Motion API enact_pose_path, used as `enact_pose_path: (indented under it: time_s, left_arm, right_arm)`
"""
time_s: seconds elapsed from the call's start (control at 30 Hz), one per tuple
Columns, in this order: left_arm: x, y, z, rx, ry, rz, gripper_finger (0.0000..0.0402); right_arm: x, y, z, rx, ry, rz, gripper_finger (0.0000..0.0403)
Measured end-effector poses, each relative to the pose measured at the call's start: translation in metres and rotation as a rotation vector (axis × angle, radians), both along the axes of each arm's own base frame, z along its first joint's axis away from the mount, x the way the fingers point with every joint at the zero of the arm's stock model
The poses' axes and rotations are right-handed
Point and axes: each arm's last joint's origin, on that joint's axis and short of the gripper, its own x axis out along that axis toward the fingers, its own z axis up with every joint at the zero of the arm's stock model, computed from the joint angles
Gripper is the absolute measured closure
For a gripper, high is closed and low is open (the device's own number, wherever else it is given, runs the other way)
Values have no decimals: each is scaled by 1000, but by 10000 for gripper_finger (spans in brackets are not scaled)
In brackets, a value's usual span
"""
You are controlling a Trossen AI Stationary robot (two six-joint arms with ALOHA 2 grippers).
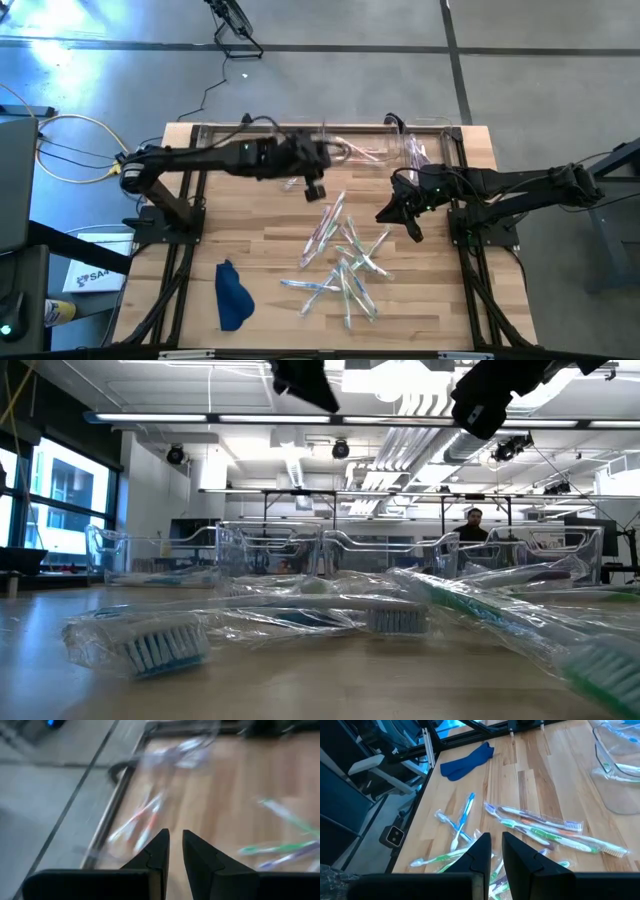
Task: Pick & Place Toothbrushes
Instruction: Put the purple toothbrush into the right transparent bin
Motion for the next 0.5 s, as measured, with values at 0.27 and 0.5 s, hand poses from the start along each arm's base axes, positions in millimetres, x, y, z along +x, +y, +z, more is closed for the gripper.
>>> enact_pose_path:
  time_s: [0.27, 0.5]
  left_arm:
    - [0, -59, 3, 50, 3, -210, 352]
    - [-2, -81, 3, 90, 17, -314, 352]
  right_arm:
    - [0, 0, 1, 1, -7, 2, 364]
    - [0, 0, 1, -1, -8, 4, 364]
